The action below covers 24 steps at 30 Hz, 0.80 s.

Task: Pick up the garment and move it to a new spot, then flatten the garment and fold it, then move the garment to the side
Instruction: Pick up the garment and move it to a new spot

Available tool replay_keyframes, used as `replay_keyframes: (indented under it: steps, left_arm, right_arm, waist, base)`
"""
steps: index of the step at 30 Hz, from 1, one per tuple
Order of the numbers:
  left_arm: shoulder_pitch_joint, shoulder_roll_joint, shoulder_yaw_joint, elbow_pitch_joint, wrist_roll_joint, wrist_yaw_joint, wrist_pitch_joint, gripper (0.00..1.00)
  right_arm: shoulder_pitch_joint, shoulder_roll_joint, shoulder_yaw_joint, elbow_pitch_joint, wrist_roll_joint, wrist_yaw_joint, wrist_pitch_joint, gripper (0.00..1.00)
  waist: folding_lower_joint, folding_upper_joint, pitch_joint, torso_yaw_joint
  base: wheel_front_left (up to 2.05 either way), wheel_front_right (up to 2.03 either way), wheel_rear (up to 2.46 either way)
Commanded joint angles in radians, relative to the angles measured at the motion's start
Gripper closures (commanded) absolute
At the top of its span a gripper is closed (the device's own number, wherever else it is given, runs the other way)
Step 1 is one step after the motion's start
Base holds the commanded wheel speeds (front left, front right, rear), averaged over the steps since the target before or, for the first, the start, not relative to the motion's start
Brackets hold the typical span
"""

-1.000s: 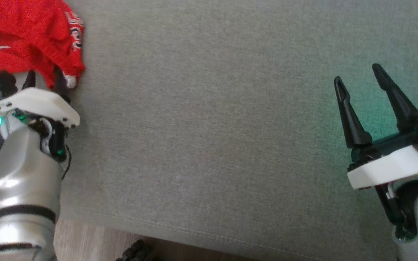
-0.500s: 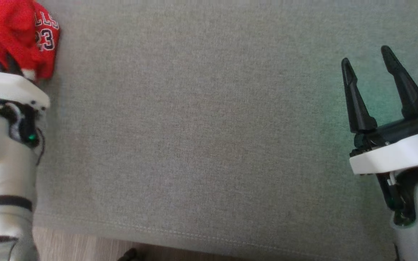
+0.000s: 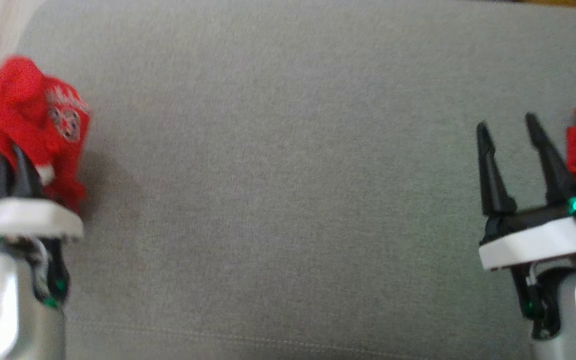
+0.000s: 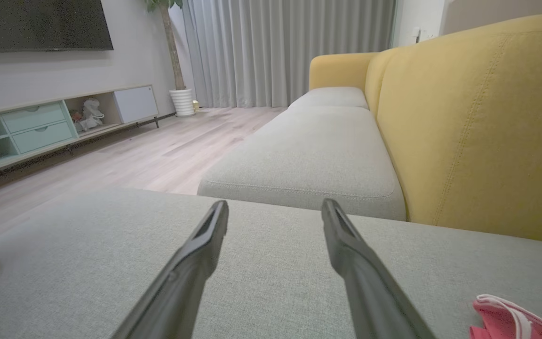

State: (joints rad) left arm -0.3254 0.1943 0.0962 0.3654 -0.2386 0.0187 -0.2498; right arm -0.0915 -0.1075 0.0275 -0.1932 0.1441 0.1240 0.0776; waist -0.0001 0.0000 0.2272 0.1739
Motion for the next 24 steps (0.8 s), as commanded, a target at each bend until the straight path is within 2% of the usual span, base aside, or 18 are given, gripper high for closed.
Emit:
replay_keyframes:
  steps: [1,6,13,18,24]
  left_arm:
    - [0.019,0.023,0.021,-0.067,0.010,0.011,-0.012,1.00]
    - [0.165,-0.006,-0.020,-0.254,0.036,0.030,0.038,1.00]
    - [0.248,-0.023,-0.113,-0.447,0.062,0.009,0.139,1.00]
    - [0.197,-0.050,-0.217,-0.451,0.071,-0.042,0.176,1.00]
    - [0.088,-0.086,-0.367,-0.352,0.108,-0.096,0.195,1.00]
  right_arm:
    - [-0.005,0.006,0.024,-0.027,0.007,0.007,-0.011,0.00]
    - [0.032,0.025,0.027,-0.011,0.019,0.007,-0.027,0.00]
    - [0.043,0.041,0.039,-0.003,0.036,0.007,-0.040,0.00]
    - [0.049,0.050,0.045,-0.009,0.048,0.007,-0.042,0.00]
    - [0.036,0.055,0.070,0.002,0.069,0.007,-0.056,0.00]
  waist:
    - [0.0001,0.0000,-0.055,-0.037]
    - [0.0001,0.0000,-0.099,-0.077]
    - [0.0001,0.0000,-0.112,-0.158]
    - [0.0001,0.0000,-0.084,-0.237]
    - [0.0001,0.0000,-0.022,-0.348]
  base:
    - [0.00,0.00,0.00]
    - [0.00,0.00,0.00]
    - [0.00,0.00,0.00]
    - [0.00,0.00,0.00]
    - [0.00,0.00,0.00]
